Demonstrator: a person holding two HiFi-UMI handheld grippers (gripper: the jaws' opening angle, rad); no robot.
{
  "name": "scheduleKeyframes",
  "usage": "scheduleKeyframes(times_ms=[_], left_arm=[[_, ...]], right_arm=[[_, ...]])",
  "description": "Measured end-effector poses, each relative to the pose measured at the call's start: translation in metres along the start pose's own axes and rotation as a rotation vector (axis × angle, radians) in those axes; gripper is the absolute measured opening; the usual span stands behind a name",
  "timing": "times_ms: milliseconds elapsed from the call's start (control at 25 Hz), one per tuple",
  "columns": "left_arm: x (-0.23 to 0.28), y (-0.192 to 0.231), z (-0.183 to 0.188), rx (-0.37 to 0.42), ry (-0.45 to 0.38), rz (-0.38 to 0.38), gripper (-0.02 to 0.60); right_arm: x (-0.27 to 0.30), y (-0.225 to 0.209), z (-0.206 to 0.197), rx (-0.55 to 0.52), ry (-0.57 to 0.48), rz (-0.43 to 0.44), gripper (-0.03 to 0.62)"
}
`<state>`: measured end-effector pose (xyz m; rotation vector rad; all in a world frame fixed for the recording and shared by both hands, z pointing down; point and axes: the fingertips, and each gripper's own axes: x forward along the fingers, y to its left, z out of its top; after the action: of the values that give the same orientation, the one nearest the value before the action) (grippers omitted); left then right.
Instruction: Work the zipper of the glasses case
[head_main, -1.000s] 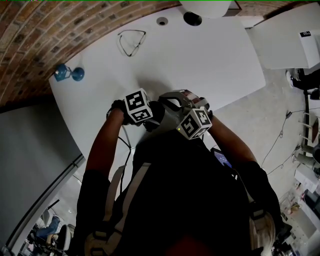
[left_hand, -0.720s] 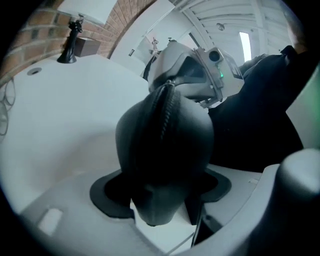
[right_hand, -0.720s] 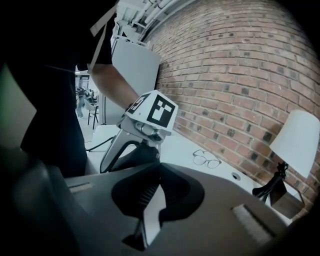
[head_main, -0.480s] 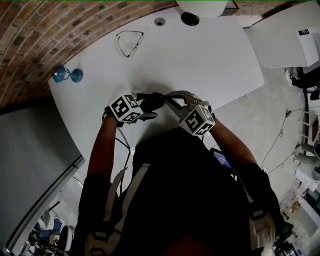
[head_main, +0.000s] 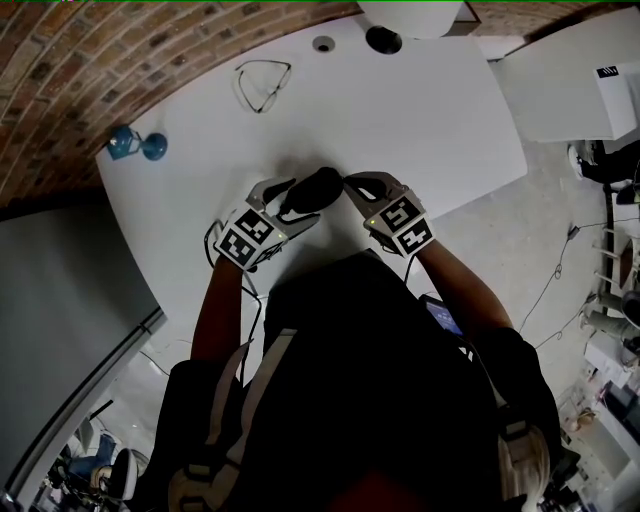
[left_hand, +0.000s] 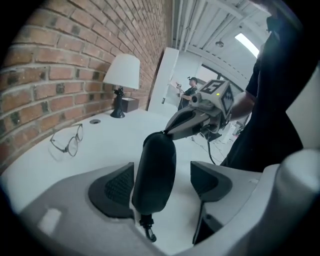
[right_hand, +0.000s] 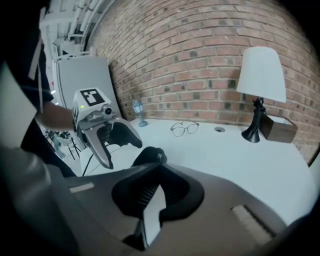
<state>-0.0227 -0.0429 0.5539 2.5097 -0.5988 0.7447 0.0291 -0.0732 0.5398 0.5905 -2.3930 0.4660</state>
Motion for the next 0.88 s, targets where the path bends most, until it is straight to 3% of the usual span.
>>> scheduleKeyframes(times_ms=[160,400,640,880], left_arm=[[0.014,-0.016,0.008,0.067,-0.016,0.011,0.348],[0.022,-0.010,0.006,0.104,-0.036,0.130,0.370],[0.027,-0.004,0.003,0.151,-0.020,0.174,0.377],[0.028,0.000,-0.002,0.257,0.038,0.176,0.354]], right_arm=[[0.003,0.000,0.000,0.116,0.022,0.017,0.003],[0.002,0.012,0.002,0.235,0.035,0.083,0.003],[0.004,0.035,0.008,0.225,0.033,0.135,0.003],[0.005,0.048,0.011,0.211,0.050,0.171,0.003]])
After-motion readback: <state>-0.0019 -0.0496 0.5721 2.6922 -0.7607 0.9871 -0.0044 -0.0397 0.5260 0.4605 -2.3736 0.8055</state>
